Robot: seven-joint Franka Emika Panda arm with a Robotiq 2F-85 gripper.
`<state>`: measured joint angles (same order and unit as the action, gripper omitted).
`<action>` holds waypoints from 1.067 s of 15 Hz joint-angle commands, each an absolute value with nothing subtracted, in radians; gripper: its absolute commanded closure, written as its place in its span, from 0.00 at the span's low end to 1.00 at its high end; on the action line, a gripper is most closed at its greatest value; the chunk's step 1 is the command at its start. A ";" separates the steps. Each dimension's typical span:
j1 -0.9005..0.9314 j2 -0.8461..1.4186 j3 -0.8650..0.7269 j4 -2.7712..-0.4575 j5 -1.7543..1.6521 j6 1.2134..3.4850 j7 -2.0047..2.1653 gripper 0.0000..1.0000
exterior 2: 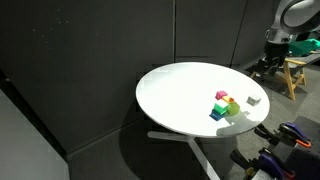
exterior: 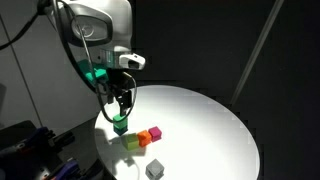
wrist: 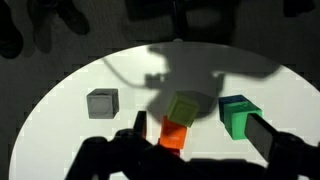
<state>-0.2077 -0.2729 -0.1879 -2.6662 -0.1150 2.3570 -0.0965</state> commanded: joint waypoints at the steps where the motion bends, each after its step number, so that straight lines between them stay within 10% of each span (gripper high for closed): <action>1: -0.194 -0.421 -0.208 -2.707 -0.076 2.263 -0.194 0.00; 16: -0.206 -0.738 -0.216 -2.676 -0.081 1.887 -0.211 0.00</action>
